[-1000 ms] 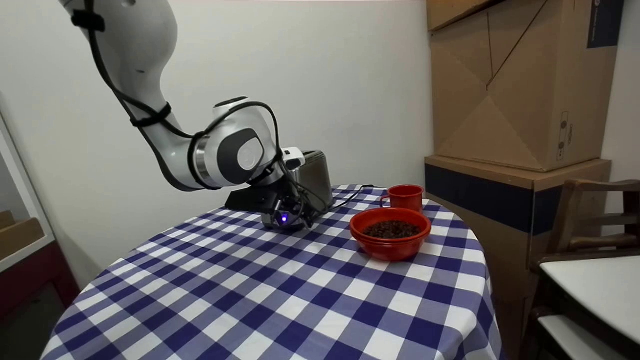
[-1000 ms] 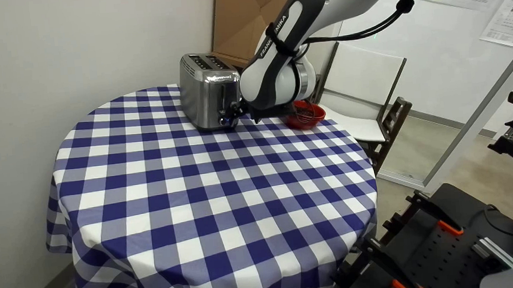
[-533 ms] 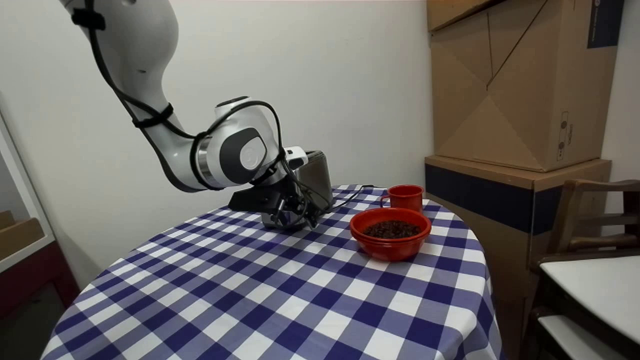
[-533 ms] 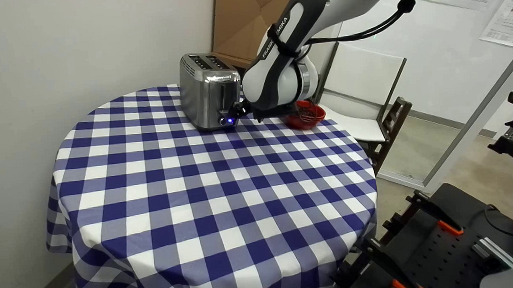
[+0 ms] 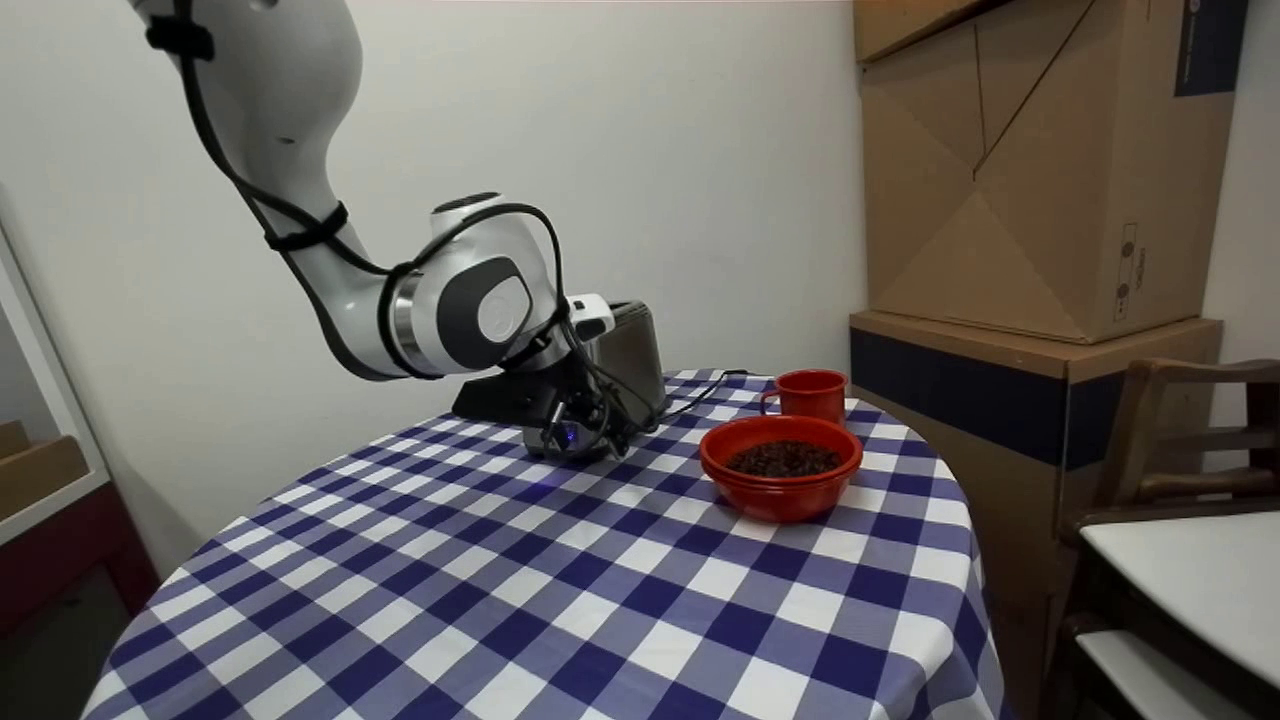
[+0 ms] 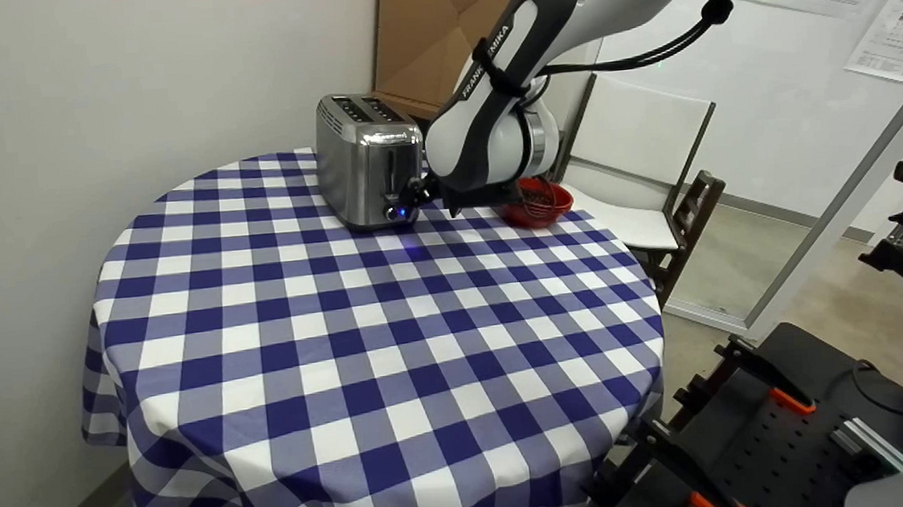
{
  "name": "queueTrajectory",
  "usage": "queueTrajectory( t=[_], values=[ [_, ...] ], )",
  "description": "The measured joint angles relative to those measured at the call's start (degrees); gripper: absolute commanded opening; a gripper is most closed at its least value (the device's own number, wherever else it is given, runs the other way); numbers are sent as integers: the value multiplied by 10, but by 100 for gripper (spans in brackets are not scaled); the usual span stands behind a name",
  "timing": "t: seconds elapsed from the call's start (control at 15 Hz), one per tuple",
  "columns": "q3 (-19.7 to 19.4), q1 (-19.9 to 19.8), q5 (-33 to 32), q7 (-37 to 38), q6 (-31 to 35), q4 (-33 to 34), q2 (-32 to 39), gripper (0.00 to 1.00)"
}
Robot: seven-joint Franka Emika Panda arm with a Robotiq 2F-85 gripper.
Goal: Release the lever on the toaster upwards.
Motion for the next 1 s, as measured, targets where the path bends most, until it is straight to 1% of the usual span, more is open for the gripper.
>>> queueTrajectory(
  t=[0.33,0.53,0.67,1.0],
  values=[
    [18,-11,0,0,28,-3,-3,100],
    [27,-20,2,1,20,-3,-4,100],
    [37,-27,16,3,-27,-2,-12,100],
    [40,-27,57,37,-227,-1,-63,100]
  ],
)
